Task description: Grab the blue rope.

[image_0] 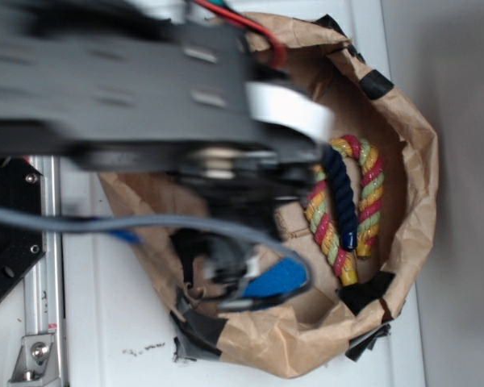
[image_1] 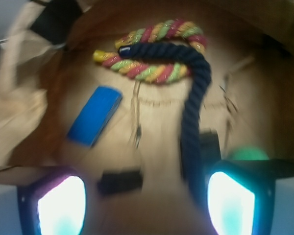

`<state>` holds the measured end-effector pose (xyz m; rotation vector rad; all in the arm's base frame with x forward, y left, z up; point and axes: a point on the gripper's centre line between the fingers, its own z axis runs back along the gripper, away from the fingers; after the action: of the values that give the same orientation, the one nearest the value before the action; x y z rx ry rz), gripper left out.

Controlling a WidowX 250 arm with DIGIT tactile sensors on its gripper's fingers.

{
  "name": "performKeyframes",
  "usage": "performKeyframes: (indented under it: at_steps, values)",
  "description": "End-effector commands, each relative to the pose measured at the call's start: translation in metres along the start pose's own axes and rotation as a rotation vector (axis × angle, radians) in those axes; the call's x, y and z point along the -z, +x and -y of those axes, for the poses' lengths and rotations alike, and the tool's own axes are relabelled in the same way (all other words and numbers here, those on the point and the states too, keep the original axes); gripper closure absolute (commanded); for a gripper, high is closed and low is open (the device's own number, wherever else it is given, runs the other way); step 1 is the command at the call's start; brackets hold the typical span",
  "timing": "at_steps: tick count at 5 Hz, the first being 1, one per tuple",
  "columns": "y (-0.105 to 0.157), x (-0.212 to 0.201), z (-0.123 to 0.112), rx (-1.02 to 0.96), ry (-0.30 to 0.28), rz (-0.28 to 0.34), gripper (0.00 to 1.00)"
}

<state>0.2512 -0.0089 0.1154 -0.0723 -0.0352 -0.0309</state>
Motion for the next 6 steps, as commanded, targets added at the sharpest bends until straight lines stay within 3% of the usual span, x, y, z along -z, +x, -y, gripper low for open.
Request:
performKeyframes:
  at_steps: [1, 2, 3, 4, 5, 6]
  values:
    - [0.028, 0.074, -0.036, 0.057, 0.034, -0.084, 0.0]
    - [0.023, 0.097, -0.033, 0.076, 0.068, -0.15, 0.0]
    - [0.016, 0.105, -0.034, 0.077, 0.114, -0.208, 0.42]
    - [0.015, 0.106, -0.037, 0.056, 0.104, -0.212, 1.0]
    - [0.014, 0.09, -0.041, 0.045, 0.111, -0.195, 1.0]
    - [0.013, 0.041, -0.038, -0.062, 0.115, -0.02, 1.0]
